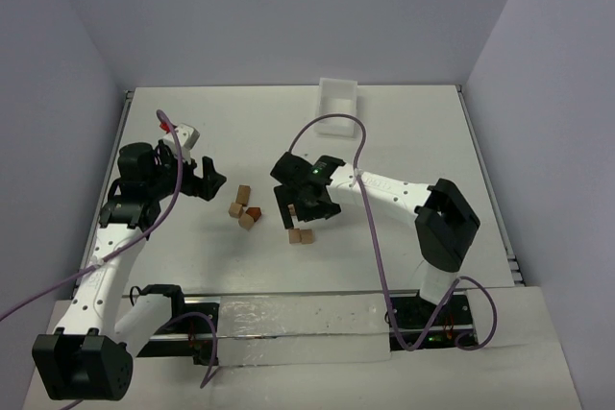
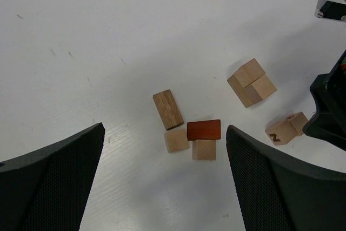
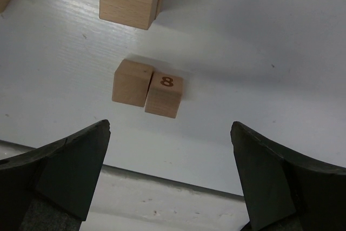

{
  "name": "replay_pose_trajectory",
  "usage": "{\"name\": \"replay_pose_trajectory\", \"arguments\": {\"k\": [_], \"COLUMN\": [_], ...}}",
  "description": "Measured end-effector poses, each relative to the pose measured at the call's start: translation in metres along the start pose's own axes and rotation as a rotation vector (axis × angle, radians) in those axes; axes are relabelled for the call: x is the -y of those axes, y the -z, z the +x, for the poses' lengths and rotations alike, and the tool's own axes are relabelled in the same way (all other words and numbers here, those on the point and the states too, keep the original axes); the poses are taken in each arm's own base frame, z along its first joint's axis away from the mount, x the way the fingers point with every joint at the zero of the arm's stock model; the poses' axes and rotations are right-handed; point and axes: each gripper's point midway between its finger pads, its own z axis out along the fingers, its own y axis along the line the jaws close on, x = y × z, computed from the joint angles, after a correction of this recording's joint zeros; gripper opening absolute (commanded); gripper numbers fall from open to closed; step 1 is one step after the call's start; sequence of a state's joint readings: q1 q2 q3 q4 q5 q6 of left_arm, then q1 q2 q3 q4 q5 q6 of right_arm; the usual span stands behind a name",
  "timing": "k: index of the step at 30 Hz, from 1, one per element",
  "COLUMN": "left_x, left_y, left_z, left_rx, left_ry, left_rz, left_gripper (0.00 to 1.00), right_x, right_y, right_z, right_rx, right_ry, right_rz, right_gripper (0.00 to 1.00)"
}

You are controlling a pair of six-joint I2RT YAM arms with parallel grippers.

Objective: Build the wood block tower

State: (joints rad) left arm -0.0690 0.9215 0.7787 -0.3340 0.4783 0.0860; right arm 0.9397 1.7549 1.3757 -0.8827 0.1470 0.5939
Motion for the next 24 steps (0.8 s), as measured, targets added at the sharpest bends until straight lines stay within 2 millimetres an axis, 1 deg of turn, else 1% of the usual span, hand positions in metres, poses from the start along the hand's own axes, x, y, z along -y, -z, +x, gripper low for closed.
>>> {"name": "replay_pose_trajectory", "arguments": {"k": [6, 12, 16, 21, 24], "left_x": [0.001, 0.001, 0.002, 0.002, 0.002], "left_y": [0.000, 0.000, -0.001, -0.001, -0.001], "left_z": [0.007, 0.016, 0.017, 0.020, 0.021], "left_rx": [-0.008, -0.022, -0.024, -0.028, -0.029], "left_ry": [0.004, 0.011, 0.012, 0.014, 0.015], "left_rz": [0.001, 0.002, 0.002, 0.003, 0.003], "left_gripper": [0.99, 0.99, 0.99, 0.99, 0.99], "right_x": [-0.009, -0.014, -0.016, -0.018, -0.018], "right_y": [-0.008, -0.009, -0.011, -0.022, -0.025], "right_z": [-0.002, 0.002, 0.004, 0.011, 0.014], "right_rx": [-0.012, -0.023, -0.029, -0.066, -0.082], "right_ry": [-0.033, -0.062, -0.076, -0.092, -0.098], "right_rz": [0.006, 0.004, 0.003, 0.017, 0.020], "right_gripper": [1.00, 1.00, 1.00, 1.00, 1.00]}}
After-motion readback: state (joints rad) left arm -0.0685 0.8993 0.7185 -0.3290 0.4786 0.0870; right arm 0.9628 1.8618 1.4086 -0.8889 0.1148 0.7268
